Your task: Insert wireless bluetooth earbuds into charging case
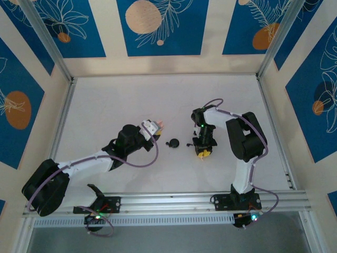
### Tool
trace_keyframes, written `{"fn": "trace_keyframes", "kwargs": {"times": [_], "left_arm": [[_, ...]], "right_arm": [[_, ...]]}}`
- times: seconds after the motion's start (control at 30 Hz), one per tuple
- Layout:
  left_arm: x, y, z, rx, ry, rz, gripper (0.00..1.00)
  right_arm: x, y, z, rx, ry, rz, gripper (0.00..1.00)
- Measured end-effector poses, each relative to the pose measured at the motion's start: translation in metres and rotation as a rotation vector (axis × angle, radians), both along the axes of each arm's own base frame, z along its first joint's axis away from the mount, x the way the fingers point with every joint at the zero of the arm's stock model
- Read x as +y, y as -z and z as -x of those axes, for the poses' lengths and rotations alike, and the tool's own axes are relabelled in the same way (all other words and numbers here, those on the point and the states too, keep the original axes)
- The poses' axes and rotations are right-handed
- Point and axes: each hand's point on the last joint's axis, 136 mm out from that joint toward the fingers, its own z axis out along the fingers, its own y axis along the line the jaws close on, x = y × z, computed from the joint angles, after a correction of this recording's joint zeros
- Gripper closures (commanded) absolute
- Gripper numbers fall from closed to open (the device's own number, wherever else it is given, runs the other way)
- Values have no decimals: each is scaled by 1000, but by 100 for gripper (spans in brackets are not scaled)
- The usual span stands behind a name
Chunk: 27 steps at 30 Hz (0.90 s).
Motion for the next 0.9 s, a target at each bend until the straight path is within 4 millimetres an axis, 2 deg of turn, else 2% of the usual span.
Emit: {"fn": "trace_keyframes", "kwargs": {"times": [0.2,0.53,0.7,0.9], "left_arm": [[-9,8,-2,9,7,11,93],[-41,52,0,71,48,21,93],[-56,69,5,100,78,42,93],[-67,68,4,101,99,99,93]], "right_arm": [[4,-15,-10,-118,63,-49,79],[20,-52,-43,-415,230,-249,79],[29,-67,-54,-535,278,-359,79],[33,-91,-59,-684,299,-475,79]]}}
